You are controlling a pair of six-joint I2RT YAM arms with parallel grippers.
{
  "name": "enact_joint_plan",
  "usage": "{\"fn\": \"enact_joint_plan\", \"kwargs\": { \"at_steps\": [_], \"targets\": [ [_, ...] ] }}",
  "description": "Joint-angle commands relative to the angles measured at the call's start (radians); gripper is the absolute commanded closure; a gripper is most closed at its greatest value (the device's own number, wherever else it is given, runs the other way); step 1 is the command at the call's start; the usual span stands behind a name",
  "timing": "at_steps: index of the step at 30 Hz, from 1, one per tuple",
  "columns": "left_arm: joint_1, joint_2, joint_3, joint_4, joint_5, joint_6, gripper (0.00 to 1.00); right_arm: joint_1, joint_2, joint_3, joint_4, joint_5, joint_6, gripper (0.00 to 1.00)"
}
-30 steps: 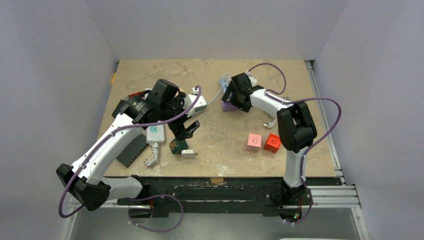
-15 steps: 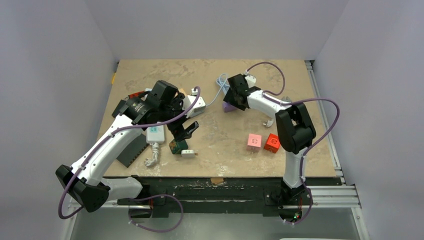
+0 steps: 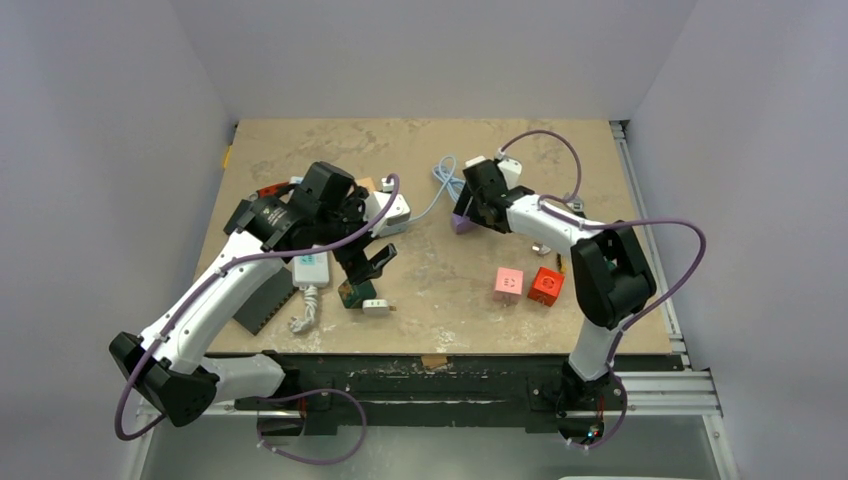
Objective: Pull the plug off the socket
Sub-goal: Move the socket to the center of the board.
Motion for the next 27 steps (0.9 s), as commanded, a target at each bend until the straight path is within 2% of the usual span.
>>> {"fn": "enact_joint_plan", "kwargs": {
  "at_steps": [1,6,18,21,24,27],
  "targets": [
    [0.011,-0.033,-0.001,0.012,0.003,0.006,0.0,0.055,-0.013,0.078,-0.008,0.06,-0.024,0.19],
    [0.014,-0.039,0.005,0.006,-0.003,0.011,0.0,0.072,0.037,0.109,-0.004,0.064,-0.011,0.14],
    [0.022,-0.046,0.006,-0.002,-0.009,0.021,0.0,0.073,0.146,0.154,-0.014,0.15,0.008,0.18],
    [0.023,-0.047,0.0,0.0,-0.008,0.019,0.0,0.073,0.154,0.146,0.014,0.161,-0.009,0.28],
    [0.023,-0.046,-0.004,0.0,-0.008,0.023,0.0,0.073,0.135,0.111,0.045,0.156,-0.036,0.45],
    [0.024,-0.044,-0.021,0.021,-0.008,0.024,0.0,0.072,0.085,0.017,0.102,0.129,-0.066,0.66]
  ]
}}
